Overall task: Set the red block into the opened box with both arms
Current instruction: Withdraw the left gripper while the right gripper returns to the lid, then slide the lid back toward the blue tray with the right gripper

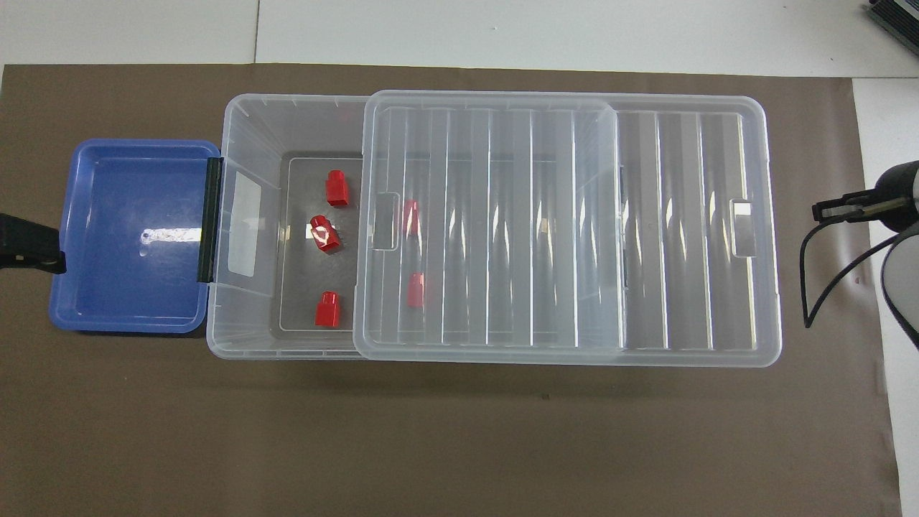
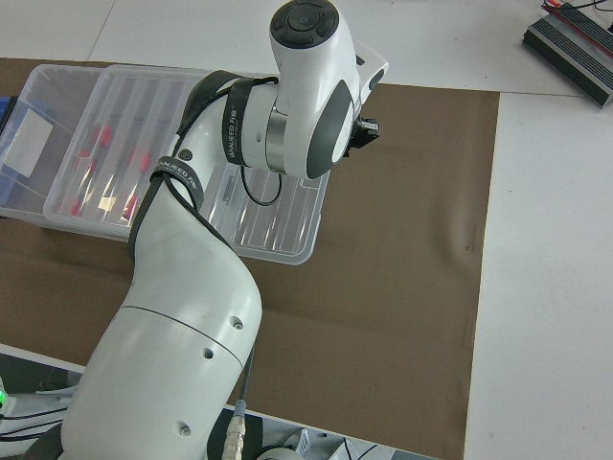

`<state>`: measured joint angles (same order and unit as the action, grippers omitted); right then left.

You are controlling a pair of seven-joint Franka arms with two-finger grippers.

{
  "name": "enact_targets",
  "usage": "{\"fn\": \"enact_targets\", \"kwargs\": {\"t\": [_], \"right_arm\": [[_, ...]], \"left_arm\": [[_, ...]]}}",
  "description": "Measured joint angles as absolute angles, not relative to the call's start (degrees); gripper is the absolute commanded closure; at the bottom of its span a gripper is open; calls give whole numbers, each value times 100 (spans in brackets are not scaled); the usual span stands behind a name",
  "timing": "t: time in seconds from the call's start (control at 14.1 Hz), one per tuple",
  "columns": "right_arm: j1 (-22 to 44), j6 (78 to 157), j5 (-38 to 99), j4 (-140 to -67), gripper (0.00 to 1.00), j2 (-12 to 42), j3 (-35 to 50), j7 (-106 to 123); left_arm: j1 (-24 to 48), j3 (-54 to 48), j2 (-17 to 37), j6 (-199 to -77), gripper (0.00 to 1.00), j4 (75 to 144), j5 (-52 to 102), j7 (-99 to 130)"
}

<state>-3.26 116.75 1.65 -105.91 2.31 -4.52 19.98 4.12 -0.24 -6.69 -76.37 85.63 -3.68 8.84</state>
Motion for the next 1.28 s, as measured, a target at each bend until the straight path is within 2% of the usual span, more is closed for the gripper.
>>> {"fn": "enact_targets", "kwargs": {"t": [0.14, 0.43, 0.64, 1.07, 1.28], "right_arm": [[-399, 12011, 306, -10666, 100, 433, -453, 2279], [-416, 12425, 787, -10676, 100, 861, -445, 2529], [-402, 12462, 828, -10675, 100, 931, -410, 2530], [-240, 12464, 908, -10654, 100, 931, -400, 2455], [7, 12465, 911, -10652, 100, 931, -396, 2129]], "left_arm": [[406, 17, -892, -7651, 0, 8695, -368, 341], [379, 184, -1283, -8045, 0, 9505, -368, -217], [309, 191, -1335, -8345, 0, 9747, -356, -278], [263, 190, -1202, -8431, 0, 9775, -73, -280], [256, 190, -856, -8194, 0, 9331, 21, -280]]}}
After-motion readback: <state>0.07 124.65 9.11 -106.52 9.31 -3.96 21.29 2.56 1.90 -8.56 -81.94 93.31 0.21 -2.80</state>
